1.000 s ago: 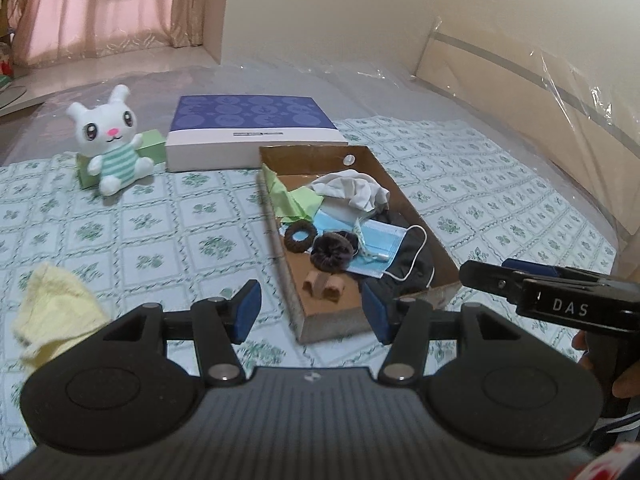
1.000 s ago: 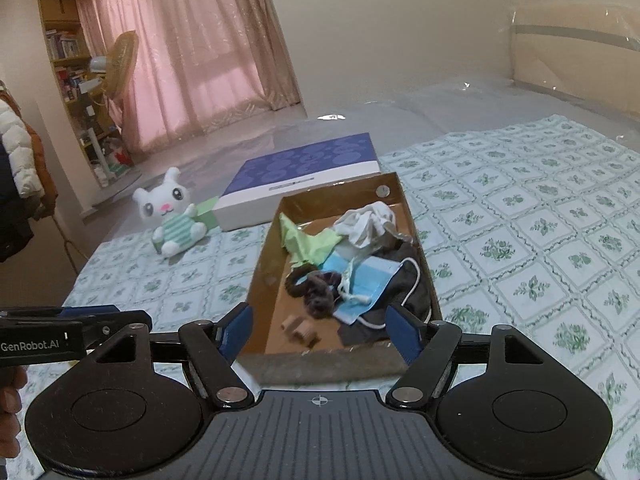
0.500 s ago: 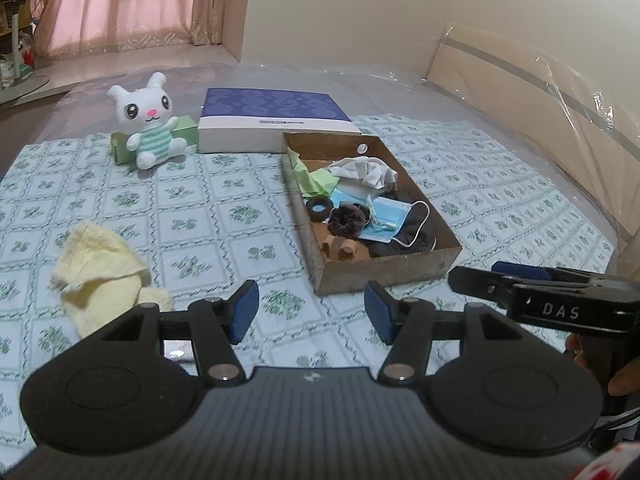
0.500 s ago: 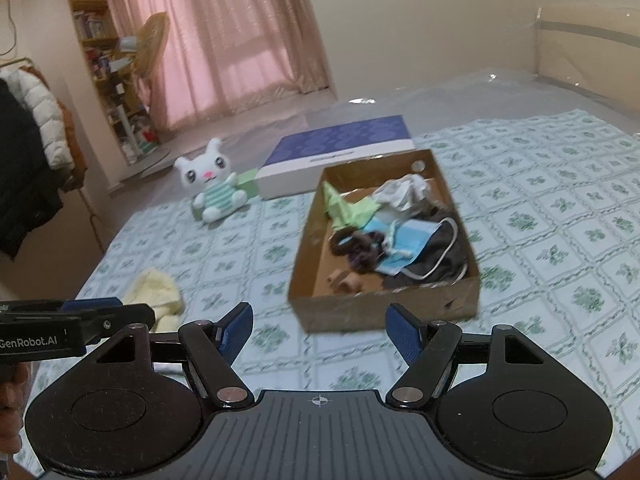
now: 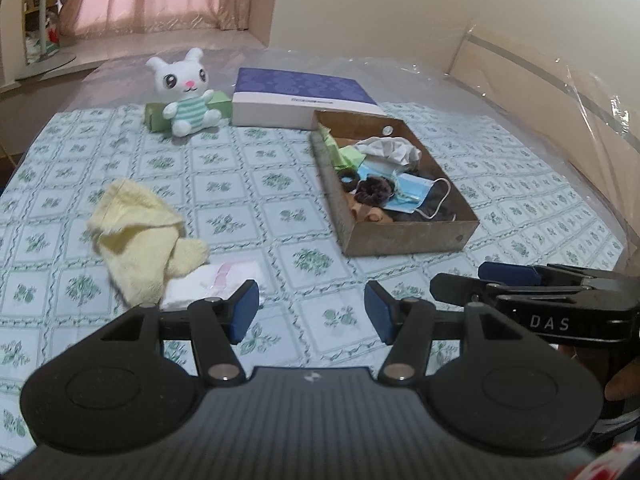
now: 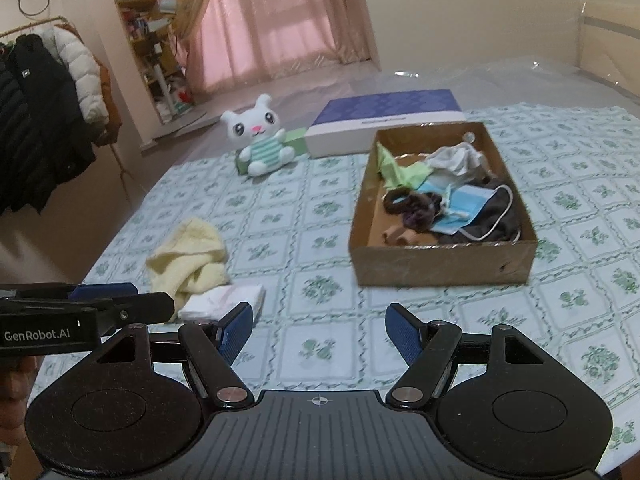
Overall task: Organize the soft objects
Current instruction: 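Withdraw both open tools back toward the yellow towel and white pad, then lower the left tool onto the yellow towel while the right tool lowers onto the white pad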
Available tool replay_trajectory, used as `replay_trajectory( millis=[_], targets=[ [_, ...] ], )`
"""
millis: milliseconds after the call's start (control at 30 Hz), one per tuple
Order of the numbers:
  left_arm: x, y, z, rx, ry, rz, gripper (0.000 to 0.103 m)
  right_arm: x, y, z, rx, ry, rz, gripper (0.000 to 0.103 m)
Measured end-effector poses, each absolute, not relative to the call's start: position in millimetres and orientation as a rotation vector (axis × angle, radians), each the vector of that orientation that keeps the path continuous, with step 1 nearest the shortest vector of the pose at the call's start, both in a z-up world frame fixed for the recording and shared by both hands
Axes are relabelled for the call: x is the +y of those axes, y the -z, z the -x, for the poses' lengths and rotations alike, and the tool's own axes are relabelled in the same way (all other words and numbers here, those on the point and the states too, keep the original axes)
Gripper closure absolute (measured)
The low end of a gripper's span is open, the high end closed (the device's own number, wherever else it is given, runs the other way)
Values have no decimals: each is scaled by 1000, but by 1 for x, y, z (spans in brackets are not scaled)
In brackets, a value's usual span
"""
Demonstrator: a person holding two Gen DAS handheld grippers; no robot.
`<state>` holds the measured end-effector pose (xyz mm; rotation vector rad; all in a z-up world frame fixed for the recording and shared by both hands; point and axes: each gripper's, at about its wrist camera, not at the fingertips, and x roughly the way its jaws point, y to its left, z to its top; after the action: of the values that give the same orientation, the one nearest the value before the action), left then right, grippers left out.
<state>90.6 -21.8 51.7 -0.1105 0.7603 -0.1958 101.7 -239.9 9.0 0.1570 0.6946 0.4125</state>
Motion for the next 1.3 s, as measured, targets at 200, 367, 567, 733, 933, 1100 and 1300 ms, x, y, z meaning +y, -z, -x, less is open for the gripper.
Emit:
replay_trajectory(
  millis=[200,367,567,733,933,1100,1300],
  targets=[
    [-11,-50,-81,761,160,116,47,-222,-6,-97,705,-450,-134,30],
    [-3,-46,-75,768,135,119,47,-208,-2,-94,720,-483,-113,30],
    [8,-41,-69,780,96,123,47,-195,3,-92,736,-516,-97,30],
    [20,-36,-64,790,57,128,47,-187,11,-93,756,-536,-89,30],
    [32,-29,-64,804,14,136,47,-177,22,-98,778,-563,-80,30],
    [39,-21,-68,820,-6,138,47,-169,30,-103,797,-579,-61,30],
    [46,-12,-76,831,-29,133,47,-160,41,-115,809,-586,-29,30]
  ],
)
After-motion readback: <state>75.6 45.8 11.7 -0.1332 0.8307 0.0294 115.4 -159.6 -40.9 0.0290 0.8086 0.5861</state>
